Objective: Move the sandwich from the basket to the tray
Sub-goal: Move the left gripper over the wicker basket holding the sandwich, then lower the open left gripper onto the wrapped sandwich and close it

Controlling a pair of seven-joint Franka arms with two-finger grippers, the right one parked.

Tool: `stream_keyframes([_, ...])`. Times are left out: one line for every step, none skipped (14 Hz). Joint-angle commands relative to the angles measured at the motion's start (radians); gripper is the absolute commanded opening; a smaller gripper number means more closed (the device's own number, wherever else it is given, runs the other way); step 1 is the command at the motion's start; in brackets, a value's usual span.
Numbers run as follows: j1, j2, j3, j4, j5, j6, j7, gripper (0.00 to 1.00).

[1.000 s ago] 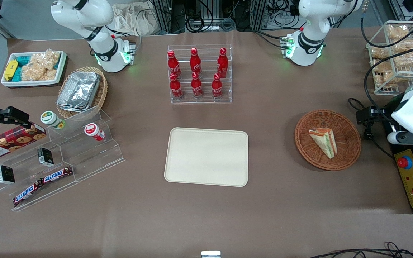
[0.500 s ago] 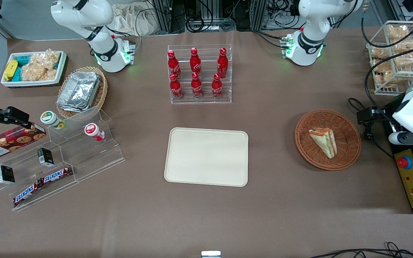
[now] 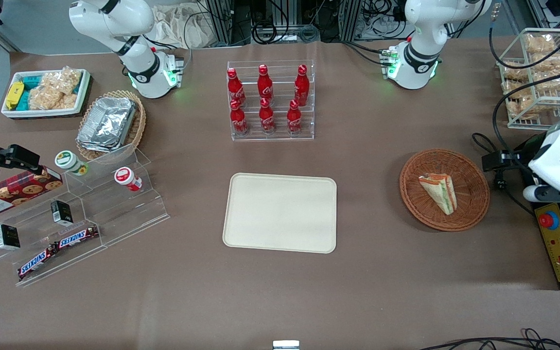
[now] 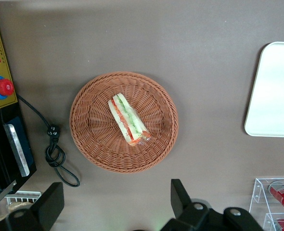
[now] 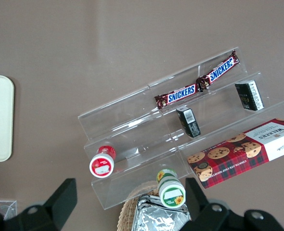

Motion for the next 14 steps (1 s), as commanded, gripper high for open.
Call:
stream_keyframes([0.008,0.011,-0.004,-0.014,0.008,-0.018,-0.009,0.99])
stream_keyframes([0.008,0.015,-0.004,-0.032,0.008,-0.014,-0.009,0.99])
stream_keyframes([0.008,0.026,-0.004,-0.048,0.008,-0.008,-0.01,0.99])
stream_keyframes([0.008,0.035,-0.003,-0.071,0.01,-0.008,-0.012,0.99])
stream_keyframes([0.008,0.035,-0.003,-0.103,0.008,0.0,-0.013,0.99])
stream_keyframes([0.009,0.04,-0.001,-0.135,0.008,0.02,-0.013,0.99])
stream_keyframes([0.009,0.04,0.0,-0.179,0.006,0.063,-0.015,0.99])
stream_keyframes([0.012,0.035,0.003,-0.239,0.008,0.119,-0.026,0.99])
stream_keyframes([0.014,0.028,0.003,-0.297,0.008,0.18,-0.062,0.99])
stream_keyframes([0.014,0.029,0.003,-0.331,0.008,0.228,-0.097,0.99])
stream_keyframes([0.014,0.037,0.003,-0.348,0.01,0.251,-0.118,0.99])
stream_keyframes([0.014,0.042,0.005,-0.373,0.01,0.274,-0.127,0.99])
stream_keyframes([0.015,0.039,0.008,-0.407,0.01,0.307,-0.141,0.99])
stream_keyframes([0.014,0.035,0.022,-0.44,0.01,0.337,-0.156,0.99])
